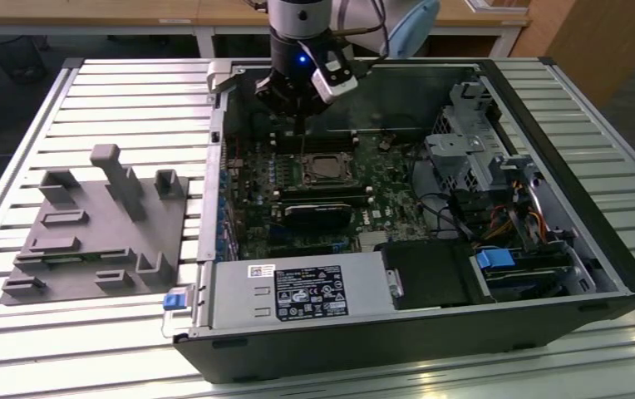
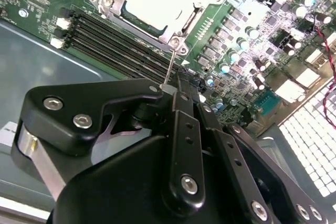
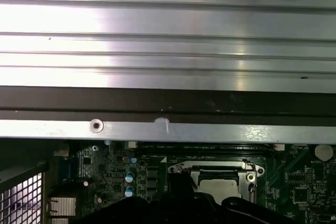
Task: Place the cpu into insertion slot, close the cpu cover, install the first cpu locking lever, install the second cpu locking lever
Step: 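Install the first cpu locking lever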
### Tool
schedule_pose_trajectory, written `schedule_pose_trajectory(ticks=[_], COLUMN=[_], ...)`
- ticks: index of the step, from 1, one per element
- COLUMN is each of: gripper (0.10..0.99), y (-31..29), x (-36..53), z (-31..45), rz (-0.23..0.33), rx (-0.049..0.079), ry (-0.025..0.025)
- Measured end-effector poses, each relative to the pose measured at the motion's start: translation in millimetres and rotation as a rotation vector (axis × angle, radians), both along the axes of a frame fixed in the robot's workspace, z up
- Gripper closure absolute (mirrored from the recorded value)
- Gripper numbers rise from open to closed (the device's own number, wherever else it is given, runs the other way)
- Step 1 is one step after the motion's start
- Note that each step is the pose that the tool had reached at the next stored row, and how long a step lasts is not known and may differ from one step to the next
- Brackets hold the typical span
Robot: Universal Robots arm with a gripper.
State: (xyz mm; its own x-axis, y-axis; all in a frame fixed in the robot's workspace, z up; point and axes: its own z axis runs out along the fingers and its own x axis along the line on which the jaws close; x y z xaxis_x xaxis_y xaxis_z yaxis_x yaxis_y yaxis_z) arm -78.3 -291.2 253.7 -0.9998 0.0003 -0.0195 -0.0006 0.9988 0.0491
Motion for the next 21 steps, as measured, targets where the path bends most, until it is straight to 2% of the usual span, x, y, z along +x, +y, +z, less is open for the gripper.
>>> schedule_pose_trajectory(ticks=[7, 9, 12, 13, 16, 21], gripper=[0.98, 0.98, 0.98, 0.98, 0.98, 0.98], y=[0.0, -0.1, 0.0, 0.0, 0.0, 0.0], x=[8.8, 8.7, 8.9, 9.3, 14.4, 24.3], z=[-2.3, -3.0, -4.6, -5.5, -8.9, -14.9], rz=[0.001, 0.001, 0.002, 0.003, 0.002, 0.002], rx=[0.0, 0.002, 0.004, 0.004, 0.007, 0.021], ry=[-0.0008, -0.0074, -0.0243, -0.0264, -0.0264, -0.0262])
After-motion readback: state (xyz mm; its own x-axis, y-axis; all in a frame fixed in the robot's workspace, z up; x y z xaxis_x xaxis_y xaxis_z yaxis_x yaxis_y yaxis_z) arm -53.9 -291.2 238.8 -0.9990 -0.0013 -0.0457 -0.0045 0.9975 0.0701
